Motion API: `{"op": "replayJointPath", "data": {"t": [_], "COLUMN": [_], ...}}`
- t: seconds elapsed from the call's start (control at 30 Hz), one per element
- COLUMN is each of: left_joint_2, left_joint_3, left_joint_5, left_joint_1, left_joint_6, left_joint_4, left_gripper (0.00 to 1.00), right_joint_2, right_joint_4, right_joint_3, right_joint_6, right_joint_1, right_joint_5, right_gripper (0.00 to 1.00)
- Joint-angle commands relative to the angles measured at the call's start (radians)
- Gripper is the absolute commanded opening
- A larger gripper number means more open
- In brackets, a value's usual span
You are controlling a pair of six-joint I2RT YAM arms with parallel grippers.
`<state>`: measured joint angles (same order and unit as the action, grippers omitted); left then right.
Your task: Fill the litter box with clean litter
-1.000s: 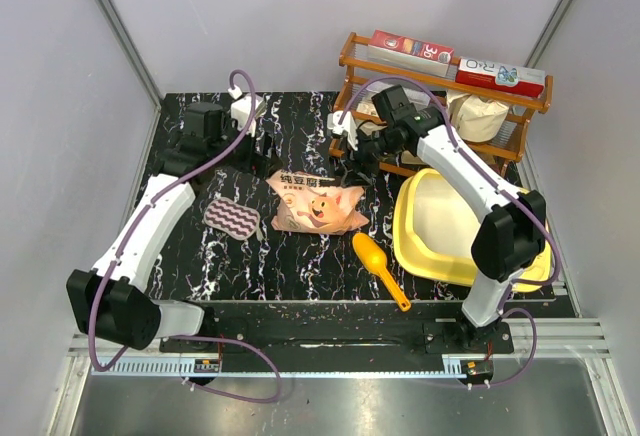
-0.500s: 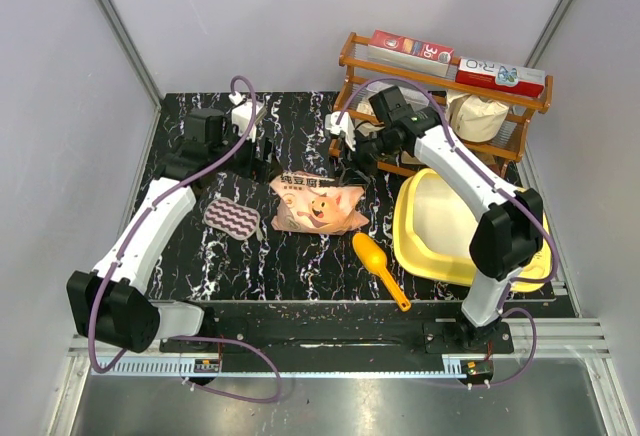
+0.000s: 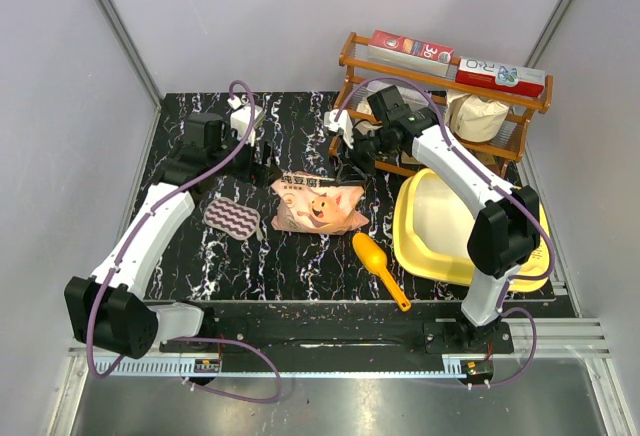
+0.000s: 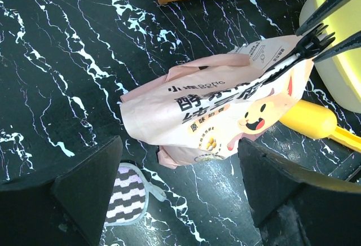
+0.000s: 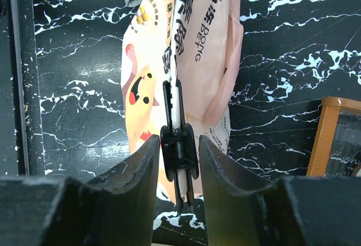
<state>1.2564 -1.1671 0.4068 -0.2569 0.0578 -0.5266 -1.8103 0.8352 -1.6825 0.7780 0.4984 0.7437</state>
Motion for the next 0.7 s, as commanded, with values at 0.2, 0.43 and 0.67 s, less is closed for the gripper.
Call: {"op": "replayJointPath", "data": {"t": [0.2,0.43,0.67], "left_joint_2": [-0.031,-0.032,-0.029], "left_joint_3": [0.021,0.023,0.023], "left_joint_5": [0.012,0.003,-0.005], "left_joint_1": [0.005,0.004,0.004], "left_joint_6": [-0.003,0.033,0.06], "left_joint_4": [0.045,0.03,0.025], "left_gripper": [0.88,0.87,0.87], "right_joint_2": [0.0,0.057,0.141], "right_joint_4": [-0.035,-0.027,-0.038], "right_joint_3": [-0.005,-0.039,-0.065], "right_joint_6": [0.003,0.024,-0.028], "right_joint_1": [0.011,0.009,0.009], "right_joint_5": [0.009,-0.015,0.014], "right_gripper": [0.1,0.0,0.0]}}
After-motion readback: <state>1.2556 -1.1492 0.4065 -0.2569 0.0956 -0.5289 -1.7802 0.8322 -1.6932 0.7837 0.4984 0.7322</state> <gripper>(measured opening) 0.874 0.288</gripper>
